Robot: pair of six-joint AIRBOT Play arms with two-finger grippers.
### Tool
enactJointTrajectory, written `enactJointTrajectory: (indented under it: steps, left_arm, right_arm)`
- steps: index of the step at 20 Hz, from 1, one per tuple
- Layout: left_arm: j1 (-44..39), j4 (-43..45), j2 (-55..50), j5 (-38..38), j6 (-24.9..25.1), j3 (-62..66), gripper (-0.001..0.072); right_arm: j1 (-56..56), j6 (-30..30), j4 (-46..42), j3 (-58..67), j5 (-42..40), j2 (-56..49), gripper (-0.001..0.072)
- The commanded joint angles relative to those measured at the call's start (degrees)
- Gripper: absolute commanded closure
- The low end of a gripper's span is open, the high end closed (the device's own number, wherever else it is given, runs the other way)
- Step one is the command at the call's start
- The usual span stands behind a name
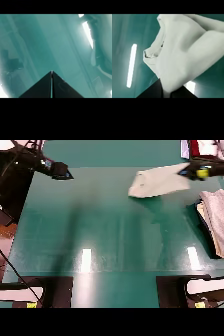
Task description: Fold the shirts.
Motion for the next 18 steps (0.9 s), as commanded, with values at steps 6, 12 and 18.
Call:
enactJointTrajectory:
  steps: [6,12,18]
  left_arm:
    - [-6.19,-0.02,-0.02,3.96,-0.07,-0.02,0.0682]
    - [-6.19,0.11,-0.02,3.72,-0.02,-0.02,0.0682]
    - [-6.19,0.66,-0.02,3.19,0.02,-0.02,0.0682]
  right_arm:
    - [-20.26,-3.08,-1.62,-2.38,-4.39,7.26,0.0697]
    - [-21.31,-4.02,-2.21,12.63,-0.96,7.3,0.0697]
    - [-21.33,1.11,-14.27,19.56,5.64,12.09,0.0697]
